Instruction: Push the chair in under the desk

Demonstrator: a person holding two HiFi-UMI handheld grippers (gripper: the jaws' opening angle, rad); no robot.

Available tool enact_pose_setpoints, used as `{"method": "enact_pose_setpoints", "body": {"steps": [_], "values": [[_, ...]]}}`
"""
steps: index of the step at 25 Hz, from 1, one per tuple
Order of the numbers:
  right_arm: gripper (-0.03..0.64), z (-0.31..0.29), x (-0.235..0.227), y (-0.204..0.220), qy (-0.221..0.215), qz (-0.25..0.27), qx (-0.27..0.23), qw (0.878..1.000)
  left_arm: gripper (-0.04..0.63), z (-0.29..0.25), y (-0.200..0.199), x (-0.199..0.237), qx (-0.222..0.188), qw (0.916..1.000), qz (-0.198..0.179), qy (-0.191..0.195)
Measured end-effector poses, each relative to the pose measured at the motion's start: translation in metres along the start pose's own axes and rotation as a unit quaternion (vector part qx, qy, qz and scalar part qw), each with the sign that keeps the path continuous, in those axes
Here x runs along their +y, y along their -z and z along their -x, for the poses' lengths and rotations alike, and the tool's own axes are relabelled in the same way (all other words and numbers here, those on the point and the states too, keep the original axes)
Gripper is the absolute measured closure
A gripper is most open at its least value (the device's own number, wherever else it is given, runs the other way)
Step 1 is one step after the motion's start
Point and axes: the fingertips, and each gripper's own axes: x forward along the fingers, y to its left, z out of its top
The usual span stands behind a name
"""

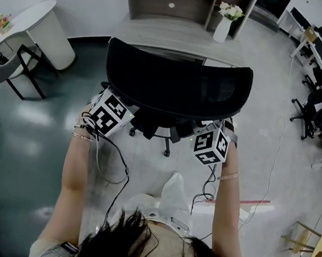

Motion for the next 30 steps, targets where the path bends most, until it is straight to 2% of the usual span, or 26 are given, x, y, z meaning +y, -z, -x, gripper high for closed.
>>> {"method": "enact_pose_setpoints", "body": {"steps": [13,30], "values": [[0.345,-0.017,-0.005,-0.01,0.011,-0.002,0.006,1.0,0.402,-0.008,0.0,0.025,-0.009,0.9999,0.001,0.008],[0.347,-0.02,-0.003,-0.007,0.019,-0.002,0.004,1.0,0.388,-0.013,0.002,0.029,-0.044,0.9984,0.013,-0.032]]}}
